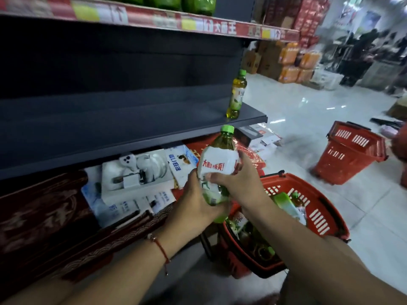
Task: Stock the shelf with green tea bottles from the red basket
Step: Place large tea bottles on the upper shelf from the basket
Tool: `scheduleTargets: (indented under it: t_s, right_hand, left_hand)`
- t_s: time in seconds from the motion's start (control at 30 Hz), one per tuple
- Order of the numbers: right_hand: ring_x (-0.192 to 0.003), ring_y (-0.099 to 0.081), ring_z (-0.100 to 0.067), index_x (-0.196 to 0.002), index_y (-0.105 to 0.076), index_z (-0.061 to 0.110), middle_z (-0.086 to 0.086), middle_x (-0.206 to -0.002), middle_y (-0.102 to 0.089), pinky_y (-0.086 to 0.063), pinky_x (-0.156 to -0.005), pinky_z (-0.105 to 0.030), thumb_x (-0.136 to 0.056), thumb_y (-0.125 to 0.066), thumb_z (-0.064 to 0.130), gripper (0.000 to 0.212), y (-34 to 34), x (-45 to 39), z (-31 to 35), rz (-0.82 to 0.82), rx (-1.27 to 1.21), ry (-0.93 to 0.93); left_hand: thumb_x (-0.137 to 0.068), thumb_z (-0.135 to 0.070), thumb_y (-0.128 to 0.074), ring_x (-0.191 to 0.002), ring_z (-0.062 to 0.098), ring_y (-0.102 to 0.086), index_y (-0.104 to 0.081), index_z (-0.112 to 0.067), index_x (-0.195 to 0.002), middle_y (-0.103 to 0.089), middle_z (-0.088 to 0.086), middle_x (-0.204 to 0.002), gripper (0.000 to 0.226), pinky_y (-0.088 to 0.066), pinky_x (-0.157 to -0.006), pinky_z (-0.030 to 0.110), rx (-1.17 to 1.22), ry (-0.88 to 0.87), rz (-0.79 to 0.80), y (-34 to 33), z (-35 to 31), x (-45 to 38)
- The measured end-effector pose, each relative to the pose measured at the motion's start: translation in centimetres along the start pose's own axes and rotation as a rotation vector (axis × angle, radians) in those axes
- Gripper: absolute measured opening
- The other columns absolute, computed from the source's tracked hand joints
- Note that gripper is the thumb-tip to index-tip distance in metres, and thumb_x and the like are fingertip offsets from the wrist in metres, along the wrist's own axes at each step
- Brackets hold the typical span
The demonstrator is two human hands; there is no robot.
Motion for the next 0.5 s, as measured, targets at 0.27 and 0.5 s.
scheduleTargets:
  t_s: [0.27, 0.5]
  right_hand:
    - [-0.073, -0.058, -0.013, -0.118, -0.061, 0.007, -0.005, -0.086, -0.064, -0.049, -0.068, -0.024, -0.089, -0.06, -0.007, 0.032, -2.5, 1.5, 3.5, 0.026, -0.243, -0.005]
    - [-0.079, -0.06, -0.021, -0.109, -0.066, 0.005, -0.009, -0.089, -0.07, -0.05, -0.068, -0.03, -0.083, -0.044, -0.018, 0.041, -9.3, 2.6, 6.2, 0.175, -0.24, 0.0]
  left_hand:
    - [-0.081, -0.021, -0.077, -0.1, 0.003, -0.066, -0.051, -0.03, -0.126, -0.069, -0.012, -0.113, 0.053, -0.053, -0.076, 0.014, 0.354, 0.111, -0.244, 10.3, 1.1, 4.5]
    - [-0.062, -0.033, -0.08, -0.108, 0.021, -0.07, -0.055, -0.023, -0.128, -0.075, -0.002, -0.114, 0.071, -0.054, -0.096, 0.042, 0.543, 0.053, -0.306, 16.7, -0.7, 8.0]
Point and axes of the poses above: each hand's wrist, its own x-axis away from the middle knuckle, its own y-axis out of the back of the hand, z = x × y, the point moved 10 cm from there along -x, towards the middle knuckle
